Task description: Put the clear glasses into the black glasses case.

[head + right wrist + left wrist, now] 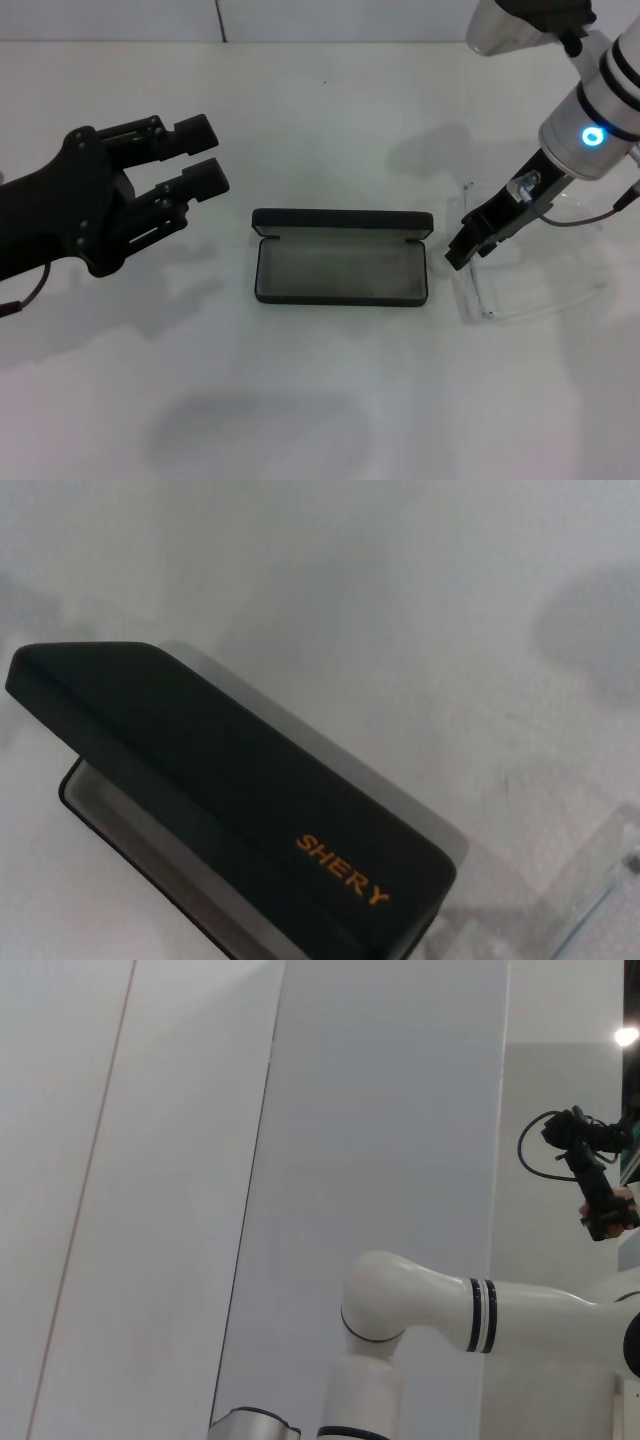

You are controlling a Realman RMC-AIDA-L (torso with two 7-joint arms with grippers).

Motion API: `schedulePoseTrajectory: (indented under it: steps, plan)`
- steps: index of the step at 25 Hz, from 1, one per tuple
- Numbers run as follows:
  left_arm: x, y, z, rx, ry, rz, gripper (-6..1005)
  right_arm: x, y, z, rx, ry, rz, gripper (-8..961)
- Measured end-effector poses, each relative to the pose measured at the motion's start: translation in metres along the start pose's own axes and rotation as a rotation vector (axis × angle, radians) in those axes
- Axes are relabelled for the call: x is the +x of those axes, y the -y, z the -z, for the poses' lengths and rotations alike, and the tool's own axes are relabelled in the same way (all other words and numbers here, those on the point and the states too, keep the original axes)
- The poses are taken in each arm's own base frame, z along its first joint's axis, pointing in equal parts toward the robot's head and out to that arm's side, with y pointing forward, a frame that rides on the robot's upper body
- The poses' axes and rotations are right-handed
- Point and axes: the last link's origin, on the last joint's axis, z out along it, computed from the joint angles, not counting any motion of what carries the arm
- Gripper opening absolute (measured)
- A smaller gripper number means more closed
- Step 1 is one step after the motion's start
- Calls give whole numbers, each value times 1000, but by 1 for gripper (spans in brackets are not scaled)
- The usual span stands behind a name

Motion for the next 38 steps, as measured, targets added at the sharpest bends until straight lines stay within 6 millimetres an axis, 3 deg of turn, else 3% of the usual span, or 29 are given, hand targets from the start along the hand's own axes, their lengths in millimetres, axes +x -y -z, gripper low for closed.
schedulePoseTrajectory:
  steps: [13, 21, 30, 35, 38]
  plan:
    - [-1, 0, -1, 2, -2, 6, 412, 13, 12, -3, -1, 6, -18, 248]
    - [-3, -1, 0, 6, -8, 25, 412, 35, 28, 7, 21, 66, -38, 147]
    - [-3, 0, -3, 2, -20, 41, 412, 80, 63, 63, -55, 426, -128, 119]
    - [6, 3, -1, 14, -64, 68, 411, 91, 58, 112, -159, 758, 20, 89]
    - [13, 6, -3, 12, -95, 61, 411, 102, 44, 135, -238, 914, 214, 71]
